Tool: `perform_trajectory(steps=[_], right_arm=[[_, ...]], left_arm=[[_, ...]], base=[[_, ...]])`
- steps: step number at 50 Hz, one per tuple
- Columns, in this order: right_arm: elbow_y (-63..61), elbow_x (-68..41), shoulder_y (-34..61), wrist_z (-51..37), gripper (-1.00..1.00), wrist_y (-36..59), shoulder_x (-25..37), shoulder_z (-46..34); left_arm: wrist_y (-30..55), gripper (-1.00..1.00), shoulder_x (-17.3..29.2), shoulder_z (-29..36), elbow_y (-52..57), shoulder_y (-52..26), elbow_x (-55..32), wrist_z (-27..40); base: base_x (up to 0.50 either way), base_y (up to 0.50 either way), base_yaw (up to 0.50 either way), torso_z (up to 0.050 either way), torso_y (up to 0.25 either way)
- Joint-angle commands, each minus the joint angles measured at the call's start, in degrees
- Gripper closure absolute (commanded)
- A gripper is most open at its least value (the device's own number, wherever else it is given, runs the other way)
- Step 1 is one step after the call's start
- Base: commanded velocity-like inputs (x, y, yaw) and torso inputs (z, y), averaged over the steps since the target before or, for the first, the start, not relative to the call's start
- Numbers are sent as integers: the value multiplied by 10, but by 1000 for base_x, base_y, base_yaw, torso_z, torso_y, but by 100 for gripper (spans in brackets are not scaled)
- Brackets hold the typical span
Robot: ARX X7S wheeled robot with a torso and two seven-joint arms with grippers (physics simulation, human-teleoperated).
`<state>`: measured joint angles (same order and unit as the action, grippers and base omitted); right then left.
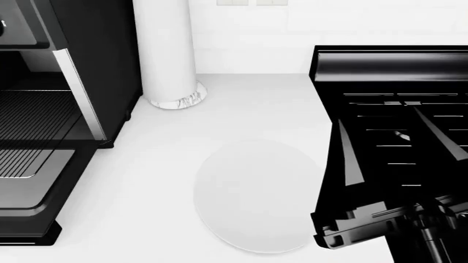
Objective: Place the baguette on the rack of the toaster oven.
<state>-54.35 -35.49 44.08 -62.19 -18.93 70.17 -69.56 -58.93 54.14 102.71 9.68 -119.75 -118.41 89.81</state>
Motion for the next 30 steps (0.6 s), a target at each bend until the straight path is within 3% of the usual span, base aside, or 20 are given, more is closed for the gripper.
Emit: perform_trajectory(steps=[1, 30], right_arm=[[3, -2, 1, 1, -100, 2, -4, 1], [14, -2, -4, 5, -100, -4, -8, 3]], left_arm=[[-2, 100, -3, -7, -8, 14, 3, -4], [-10, 100, -3, -25, -27, 65, 11, 1]], base=[[0, 0, 0, 0, 0], [0, 0, 0, 0, 0]])
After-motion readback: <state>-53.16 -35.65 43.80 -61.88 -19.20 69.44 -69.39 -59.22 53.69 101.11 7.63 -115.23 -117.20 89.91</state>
